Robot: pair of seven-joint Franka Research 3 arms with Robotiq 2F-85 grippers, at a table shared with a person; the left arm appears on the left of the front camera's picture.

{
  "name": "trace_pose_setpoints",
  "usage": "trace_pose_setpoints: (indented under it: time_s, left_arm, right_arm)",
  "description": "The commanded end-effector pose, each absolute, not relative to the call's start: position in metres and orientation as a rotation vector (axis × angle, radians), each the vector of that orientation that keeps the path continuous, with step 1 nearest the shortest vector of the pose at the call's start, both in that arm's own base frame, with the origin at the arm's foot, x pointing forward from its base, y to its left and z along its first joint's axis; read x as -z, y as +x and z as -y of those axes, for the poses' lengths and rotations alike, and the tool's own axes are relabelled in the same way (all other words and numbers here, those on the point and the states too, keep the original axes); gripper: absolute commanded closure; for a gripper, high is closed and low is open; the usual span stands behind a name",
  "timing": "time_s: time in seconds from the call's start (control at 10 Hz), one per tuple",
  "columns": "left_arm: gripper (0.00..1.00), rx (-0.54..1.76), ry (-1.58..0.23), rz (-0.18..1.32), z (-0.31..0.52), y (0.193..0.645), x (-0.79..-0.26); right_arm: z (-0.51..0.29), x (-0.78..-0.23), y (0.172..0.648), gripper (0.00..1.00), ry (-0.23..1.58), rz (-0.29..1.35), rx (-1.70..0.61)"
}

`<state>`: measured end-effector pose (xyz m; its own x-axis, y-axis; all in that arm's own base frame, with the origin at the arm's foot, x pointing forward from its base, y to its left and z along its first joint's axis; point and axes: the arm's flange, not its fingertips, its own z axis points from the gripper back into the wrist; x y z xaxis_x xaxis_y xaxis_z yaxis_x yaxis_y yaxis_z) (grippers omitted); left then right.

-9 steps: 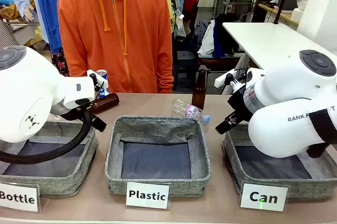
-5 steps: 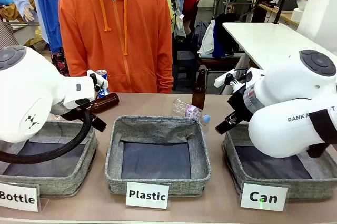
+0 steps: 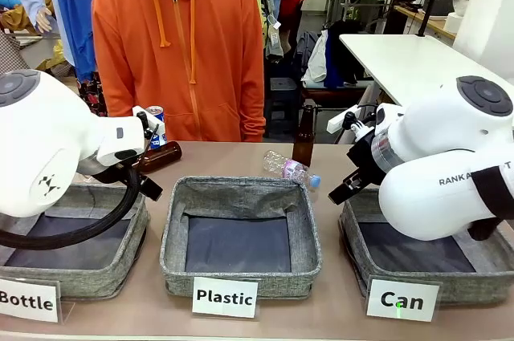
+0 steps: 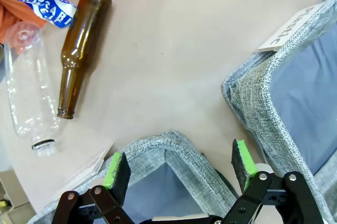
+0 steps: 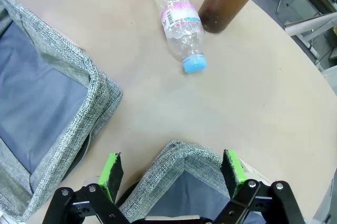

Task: Sort the can waste into the basket.
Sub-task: Pick up the can waste from the table and place it in the right Fabric basket.

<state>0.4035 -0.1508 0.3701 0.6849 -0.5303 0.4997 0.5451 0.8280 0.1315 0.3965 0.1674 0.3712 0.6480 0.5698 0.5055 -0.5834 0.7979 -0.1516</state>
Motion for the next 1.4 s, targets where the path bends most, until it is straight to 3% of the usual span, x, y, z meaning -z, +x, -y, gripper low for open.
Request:
trace_pose_setpoints:
  time_s: [0.0,0.6,0.9,1.1,1.3]
  left_arm:
    - [0.00,0.603,-0.029,0.551,0.151,0.404,-0.370]
    - [0.00,0.602,-0.029,0.551,0.151,0.404,-0.370]
    - [0.00,0.539,-0.269,0.627,0.181,0.337,-0.518]
    - [0.00,0.508,-0.451,0.647,0.142,0.300,-0.553]
    - [0.00,0.503,-0.616,0.675,0.060,0.291,-0.568]
  right_arm:
    - [-0.167,-0.371,0.397,0.00,0.026,0.566,-0.655]
    - [-0.167,-0.371,0.396,0.00,0.026,0.566,-0.656]
    - [-0.151,-0.490,0.362,0.00,0.274,0.546,-0.492]
    - [-0.096,-0.528,0.321,0.00,0.491,0.546,-0.463]
    - [-0.018,-0.538,0.278,0.00,0.573,0.683,-0.266]
